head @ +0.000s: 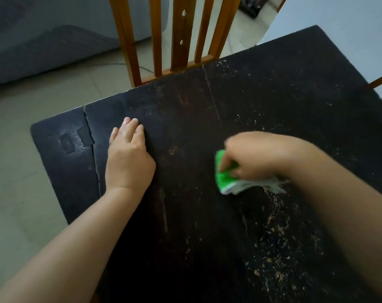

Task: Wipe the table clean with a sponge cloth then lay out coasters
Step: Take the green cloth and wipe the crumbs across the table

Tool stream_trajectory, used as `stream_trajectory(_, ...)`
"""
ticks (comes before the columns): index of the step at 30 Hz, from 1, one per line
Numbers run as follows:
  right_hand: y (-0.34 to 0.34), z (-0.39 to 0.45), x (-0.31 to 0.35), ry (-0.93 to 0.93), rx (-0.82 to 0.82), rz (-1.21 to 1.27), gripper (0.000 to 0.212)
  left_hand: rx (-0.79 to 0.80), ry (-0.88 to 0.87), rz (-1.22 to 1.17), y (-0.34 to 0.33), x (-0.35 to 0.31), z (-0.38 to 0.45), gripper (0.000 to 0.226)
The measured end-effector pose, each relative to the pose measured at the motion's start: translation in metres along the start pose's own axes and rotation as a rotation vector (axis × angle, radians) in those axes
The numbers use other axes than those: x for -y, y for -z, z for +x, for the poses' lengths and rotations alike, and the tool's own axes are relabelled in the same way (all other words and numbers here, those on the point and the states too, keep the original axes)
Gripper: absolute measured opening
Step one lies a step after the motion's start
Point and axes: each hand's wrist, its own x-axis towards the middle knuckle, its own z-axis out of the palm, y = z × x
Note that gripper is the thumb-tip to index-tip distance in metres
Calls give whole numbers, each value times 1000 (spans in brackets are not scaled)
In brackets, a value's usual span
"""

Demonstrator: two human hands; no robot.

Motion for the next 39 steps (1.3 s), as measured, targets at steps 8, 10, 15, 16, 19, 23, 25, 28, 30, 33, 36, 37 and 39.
stream_trajectory(8, -8, 13, 31, 11, -456, 65, 34, 26, 10, -25, 5, -1, -1, 50)
stream_trajectory(10, -31, 24, 51, 59, -467, -17, 33, 3, 21, -53, 5, 0, 0, 48)
stream_trajectory(15, -50, -1, 48, 128, -338, -17, 35, -41, 54, -140, 6, 4, -1, 46)
stream_trajectory(16, -56, -8, 34, 98, -288, -32, 36, -45, 61, -158, 7, 3, -1, 45)
stream_trajectory(19, -52, -23, 14, -51, -504, 6, 29, -79, 85, -271, 14, 1, -4, 44)
stream_trajectory(23, -56, 12, 50, -208, -932, 215, 36, -65, 90, -206, 32, 23, -10, 42)
stream_trajectory(25, -48, 36, 80, -251, -1009, 238, 37, -33, 100, -17, 34, 42, -15, 45)
stream_trajectory(28, -42, 65, 114, -248, -1026, 228, 39, -2, 117, 110, 30, 49, -20, 55)
stream_trajectory(30, -41, 77, 116, -218, -1065, 198, 38, -4, 116, 122, 29, 44, -20, 54)
stream_trajectory(33, -38, 80, 77, -324, -1084, 170, 33, -14, 82, 126, 25, 33, -16, 52)
stream_trajectory(36, -22, 74, 25, -499, -979, 180, 31, -21, 122, 111, 20, 39, -3, 49)
stream_trajectory(37, -23, 64, 5, -578, -905, 214, 32, -29, 118, 122, 20, 36, -3, 49)
stream_trajectory(39, -33, 40, -19, -659, -858, 294, 36, -20, 62, 142, 22, 32, -4, 51)
